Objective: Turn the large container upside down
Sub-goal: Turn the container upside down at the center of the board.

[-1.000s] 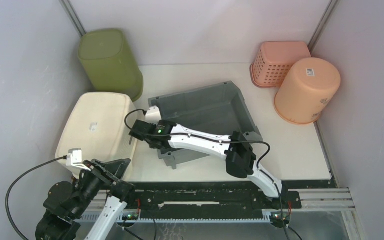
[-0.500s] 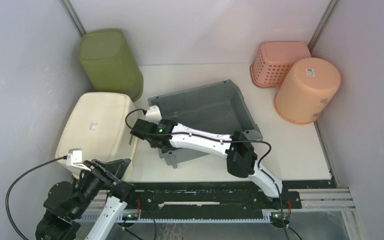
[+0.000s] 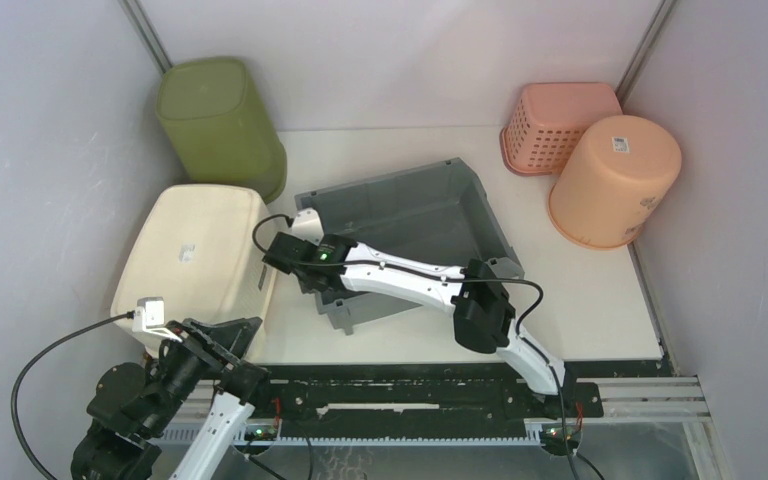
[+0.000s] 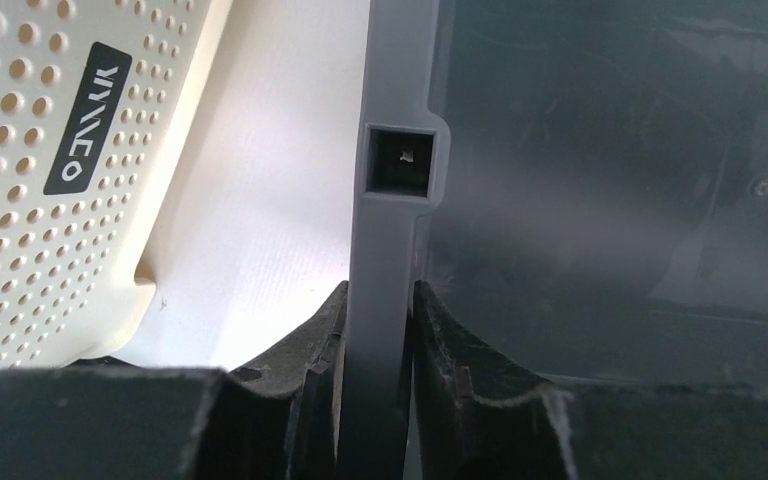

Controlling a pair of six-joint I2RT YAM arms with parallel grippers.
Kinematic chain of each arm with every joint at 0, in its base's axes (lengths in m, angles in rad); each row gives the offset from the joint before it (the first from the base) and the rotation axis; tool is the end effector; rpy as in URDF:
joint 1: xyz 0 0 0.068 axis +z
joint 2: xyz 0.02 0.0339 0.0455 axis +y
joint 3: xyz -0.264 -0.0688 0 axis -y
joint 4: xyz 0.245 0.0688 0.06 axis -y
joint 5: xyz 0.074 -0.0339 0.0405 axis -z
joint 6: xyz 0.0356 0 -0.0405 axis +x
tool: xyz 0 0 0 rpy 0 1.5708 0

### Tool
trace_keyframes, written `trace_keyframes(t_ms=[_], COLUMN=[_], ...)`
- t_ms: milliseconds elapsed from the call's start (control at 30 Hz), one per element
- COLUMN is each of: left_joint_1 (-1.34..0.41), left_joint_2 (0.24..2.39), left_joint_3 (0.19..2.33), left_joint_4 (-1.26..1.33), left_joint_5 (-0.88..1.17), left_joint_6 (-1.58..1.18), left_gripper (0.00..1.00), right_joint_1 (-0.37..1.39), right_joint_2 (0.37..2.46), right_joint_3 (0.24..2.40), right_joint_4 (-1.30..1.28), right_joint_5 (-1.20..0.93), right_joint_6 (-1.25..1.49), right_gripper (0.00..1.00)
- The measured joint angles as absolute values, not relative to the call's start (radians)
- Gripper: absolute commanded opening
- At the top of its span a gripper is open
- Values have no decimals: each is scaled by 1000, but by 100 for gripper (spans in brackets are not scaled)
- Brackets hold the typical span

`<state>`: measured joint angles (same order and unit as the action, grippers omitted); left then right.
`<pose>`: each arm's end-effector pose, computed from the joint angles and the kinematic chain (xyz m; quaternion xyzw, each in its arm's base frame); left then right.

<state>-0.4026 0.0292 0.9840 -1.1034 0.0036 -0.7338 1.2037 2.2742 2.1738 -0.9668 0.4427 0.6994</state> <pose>-0.0395 0.0167 0.3396 -0.1237 0.7475 -0.3524 0.5494 0.1907 0.4535 0.2570 -0.1828 0.9286 0.0745 0.3142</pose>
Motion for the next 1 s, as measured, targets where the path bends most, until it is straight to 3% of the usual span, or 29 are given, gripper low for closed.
trace_keyframes(t_ms=[67, 567, 1000], left_joint_1=[-403, -403, -403], left_joint_2=[29, 30, 30], left_joint_3=[984, 984, 984], left_joint_4=[-1103, -1103, -1103], left_joint_5=[4, 4, 3], left_joint_6=[-733, -733, -734], left_gripper=[52, 52, 52], right_joint_1=[1201, 1180, 1137], right_joint_2=[2274, 2255, 2097], right_joint_3=[2173, 2166, 2138], right_joint_4=[-962, -950, -923], right_joint_5=[437, 377, 250], right_joint_6=[698, 667, 631], right_gripper=[0, 0, 0])
